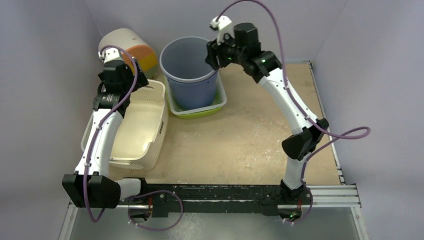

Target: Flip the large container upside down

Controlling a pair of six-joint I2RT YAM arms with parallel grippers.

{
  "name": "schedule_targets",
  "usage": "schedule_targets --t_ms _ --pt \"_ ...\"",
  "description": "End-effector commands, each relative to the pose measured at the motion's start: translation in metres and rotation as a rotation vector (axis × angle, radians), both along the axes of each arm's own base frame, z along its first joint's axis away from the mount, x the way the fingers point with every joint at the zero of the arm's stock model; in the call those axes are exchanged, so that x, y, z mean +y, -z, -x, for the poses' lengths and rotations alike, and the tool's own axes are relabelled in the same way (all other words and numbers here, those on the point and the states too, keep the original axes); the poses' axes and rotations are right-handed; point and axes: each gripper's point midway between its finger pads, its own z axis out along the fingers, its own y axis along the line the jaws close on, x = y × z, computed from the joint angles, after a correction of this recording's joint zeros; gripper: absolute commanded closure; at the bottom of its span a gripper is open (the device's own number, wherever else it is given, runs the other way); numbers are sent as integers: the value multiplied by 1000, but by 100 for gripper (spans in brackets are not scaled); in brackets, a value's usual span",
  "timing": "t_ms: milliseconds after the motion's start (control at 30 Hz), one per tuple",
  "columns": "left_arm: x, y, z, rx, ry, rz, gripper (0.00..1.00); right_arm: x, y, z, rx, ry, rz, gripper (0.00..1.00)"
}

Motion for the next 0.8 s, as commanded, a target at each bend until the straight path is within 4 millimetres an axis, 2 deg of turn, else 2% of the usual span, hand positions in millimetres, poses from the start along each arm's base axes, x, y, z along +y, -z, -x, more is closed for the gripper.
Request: schedule_targets --t_ms 0,133,333,767 --pt "4 0 7 -13 -35 17 4 38 -26 41 -85 -131 63 44" --pt "4 12 10 8 -40 20 4 65 -28 66 -98 -227 51 44" --pt "4 26 13 38 -37 17 4 96 -3 84 -51 -296 70 46" --pt "3 40 17 61 -30 12 4 115 28 64 -42 -301 128 46"
